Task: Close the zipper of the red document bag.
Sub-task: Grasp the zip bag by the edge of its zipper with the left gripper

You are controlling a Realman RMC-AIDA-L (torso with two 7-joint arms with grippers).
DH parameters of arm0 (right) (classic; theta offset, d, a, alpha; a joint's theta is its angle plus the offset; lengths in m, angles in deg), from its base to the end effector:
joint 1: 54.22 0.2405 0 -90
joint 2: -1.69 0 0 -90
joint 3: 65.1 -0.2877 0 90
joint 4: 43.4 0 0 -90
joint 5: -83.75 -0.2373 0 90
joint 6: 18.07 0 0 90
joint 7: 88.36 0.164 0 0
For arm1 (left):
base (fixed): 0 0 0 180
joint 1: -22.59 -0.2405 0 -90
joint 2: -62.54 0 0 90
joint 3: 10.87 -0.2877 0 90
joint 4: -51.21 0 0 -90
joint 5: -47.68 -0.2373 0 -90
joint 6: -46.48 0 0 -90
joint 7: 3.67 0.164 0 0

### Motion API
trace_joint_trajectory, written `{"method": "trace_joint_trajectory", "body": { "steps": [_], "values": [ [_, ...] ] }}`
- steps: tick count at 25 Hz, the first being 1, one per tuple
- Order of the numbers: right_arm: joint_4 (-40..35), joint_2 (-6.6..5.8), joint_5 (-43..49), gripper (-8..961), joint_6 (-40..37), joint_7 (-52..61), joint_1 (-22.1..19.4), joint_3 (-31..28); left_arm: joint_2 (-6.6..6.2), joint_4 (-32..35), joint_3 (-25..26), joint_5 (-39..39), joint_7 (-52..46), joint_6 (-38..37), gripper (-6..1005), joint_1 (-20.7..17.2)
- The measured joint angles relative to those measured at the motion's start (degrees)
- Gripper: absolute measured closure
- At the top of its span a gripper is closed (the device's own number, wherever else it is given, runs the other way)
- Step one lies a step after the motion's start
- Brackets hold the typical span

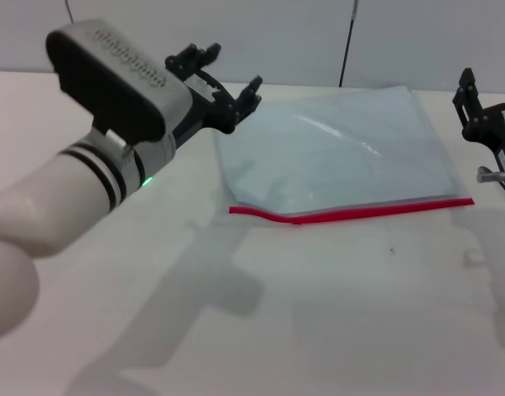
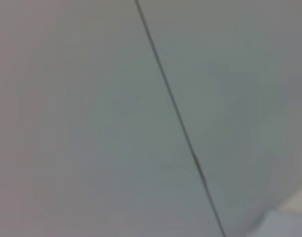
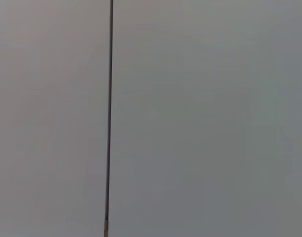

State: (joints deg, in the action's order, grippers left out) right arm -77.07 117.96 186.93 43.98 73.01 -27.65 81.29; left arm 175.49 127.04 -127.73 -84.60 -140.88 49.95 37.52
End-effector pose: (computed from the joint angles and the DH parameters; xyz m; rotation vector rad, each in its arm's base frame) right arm 0.2877 0.4000 -0.0750 -1.5606 0.4738 0.6996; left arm -0.1830 0.4127 -0.0638 -2.0515 -0.2044 -0.4044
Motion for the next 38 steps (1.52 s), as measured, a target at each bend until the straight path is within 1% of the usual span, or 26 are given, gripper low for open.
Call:
{"method": "trace_joint_trajectory", "body": {
  "steps": [1,5,9,13,18,21,26,27,30,33,38],
  "values": [
    [0.00,0.00,0.00,284,-0.01,0.00,0.03,0.01,0.00,0.40,0.41,-0.06,0.29,-1.51,314,0.00],
    [0.01,0.00,0.00,284,-0.01,0.00,0.08,0.03,-0.05,3.59,4.31,-1.27,3.55,-13.76,317,0.36],
    [0.01,0.00,0.00,285,-0.01,0.00,0.10,0.03,0.40,5.86,6.76,-6.76,4.84,-22.86,319,0.68],
    [0.01,0.00,0.00,285,-0.42,0.00,0.13,-0.02,0.52,7.85,7.37,-12.61,4.92,-30.29,322,1.47],
    [0.06,-0.07,0.01,284,-2.05,0.00,0.62,-0.26,0.52,8.64,7.46,-18.00,4.74,-39.39,325,4.23],
    [0.09,-0.09,0.01,284,-2.24,0.00,0.76,-0.22,0.62,8.87,7.81,-19.75,4.43,-43.41,327,5.92],
    [0.10,-0.09,0.01,284,-2.24,0.00,0.79,-0.15,1.28,8.95,8.14,-22.79,4.67,-49.16,331,7.91],
    [0.10,-0.09,0.01,284,-2.24,0.00,0.82,-0.14,1.46,8.95,8.14,-23.46,4.69,-50.11,331,8.30],
    [0.10,-0.09,0.01,285,-2.24,0.00,0.89,-0.15,2.54,8.52,8.14,-26.68,4.55,-54.26,333,10.20],
    [0.09,-0.05,0.01,285,-2.24,0.00,1.09,-0.16,3.15,7.90,7.76,-28.83,4.44,-56.50,335,11.55],
    [0.09,-0.01,0.01,285,-2.23,0.00,1.33,-0.15,3.16,6.77,6.56,-29.25,4.47,-58.23,338,13.15]
  ]
}}
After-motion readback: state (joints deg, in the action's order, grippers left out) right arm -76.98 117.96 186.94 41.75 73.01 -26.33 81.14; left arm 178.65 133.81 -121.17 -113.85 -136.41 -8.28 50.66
